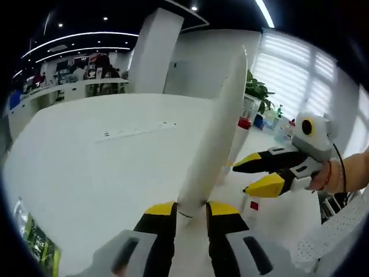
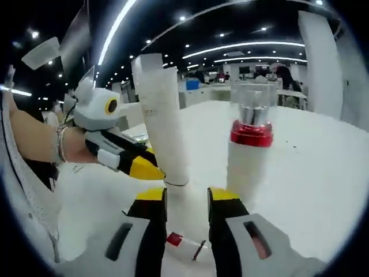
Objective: Arrange the skincare products in the storage area until every visible bottle or jar stands upright without overlapping.
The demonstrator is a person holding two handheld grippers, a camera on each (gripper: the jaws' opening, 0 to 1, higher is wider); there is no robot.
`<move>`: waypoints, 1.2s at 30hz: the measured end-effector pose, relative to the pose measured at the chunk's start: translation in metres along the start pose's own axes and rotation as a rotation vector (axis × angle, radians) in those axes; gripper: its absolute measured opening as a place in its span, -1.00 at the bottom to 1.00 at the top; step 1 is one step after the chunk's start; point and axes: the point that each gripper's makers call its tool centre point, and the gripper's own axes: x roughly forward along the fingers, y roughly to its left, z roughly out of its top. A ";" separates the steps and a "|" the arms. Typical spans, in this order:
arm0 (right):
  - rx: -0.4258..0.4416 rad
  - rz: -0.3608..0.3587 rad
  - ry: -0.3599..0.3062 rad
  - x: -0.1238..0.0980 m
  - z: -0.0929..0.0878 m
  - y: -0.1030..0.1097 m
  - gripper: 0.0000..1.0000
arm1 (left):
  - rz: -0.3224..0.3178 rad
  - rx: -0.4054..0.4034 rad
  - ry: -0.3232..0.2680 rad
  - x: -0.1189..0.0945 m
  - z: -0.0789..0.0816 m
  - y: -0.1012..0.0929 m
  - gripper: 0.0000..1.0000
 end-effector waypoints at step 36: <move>0.116 -0.162 -0.034 0.001 -0.010 -0.060 -0.28 | -0.187 0.306 0.075 0.024 0.009 0.019 -0.58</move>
